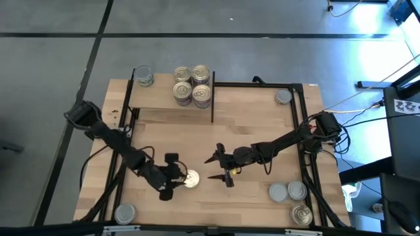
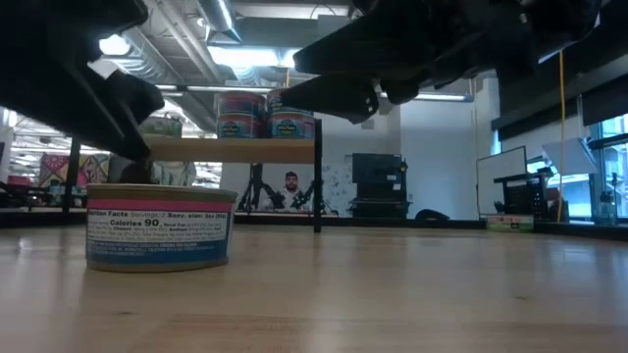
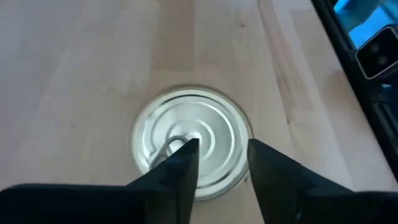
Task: Stack canned seafood by type on shelf
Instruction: Put the blue tuna can on the shelf
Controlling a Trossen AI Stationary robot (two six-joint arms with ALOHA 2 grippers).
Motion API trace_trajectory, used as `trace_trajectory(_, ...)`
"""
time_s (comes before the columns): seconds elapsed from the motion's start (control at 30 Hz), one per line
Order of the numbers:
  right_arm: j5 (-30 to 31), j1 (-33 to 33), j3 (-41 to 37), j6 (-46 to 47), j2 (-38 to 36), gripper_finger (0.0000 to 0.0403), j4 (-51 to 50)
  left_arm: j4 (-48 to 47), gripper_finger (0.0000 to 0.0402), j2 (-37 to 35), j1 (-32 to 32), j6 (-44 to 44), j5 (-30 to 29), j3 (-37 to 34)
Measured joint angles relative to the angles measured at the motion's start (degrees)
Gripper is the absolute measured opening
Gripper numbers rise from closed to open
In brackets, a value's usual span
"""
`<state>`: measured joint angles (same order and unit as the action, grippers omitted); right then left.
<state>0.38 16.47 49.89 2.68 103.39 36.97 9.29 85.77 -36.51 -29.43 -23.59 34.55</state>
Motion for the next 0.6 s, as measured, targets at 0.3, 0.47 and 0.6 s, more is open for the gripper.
trace_trajectory(0.3, 0.04, 0.00, 0.00, -0.07, 0.00, 0.0312, 0.33, 4.26, 0.0091, 4.43, 1.38, 2.80, -0.67, -1.57)
trace_trajectory(0.47, -1.54, 0.10, 0.00, -1.31, 0.00, 0.0312, 0.35, 3.41, 0.0070, 4.73, 0.93, 3.66, -2.47, -1.47)
trace_trajectory(0.6, -1.55, 1.08, 0.00, -4.30, 0.00, 0.0312, 0.48, 4.06, 0.0054, 4.77, 0.07, 4.59, -5.80, -2.41)
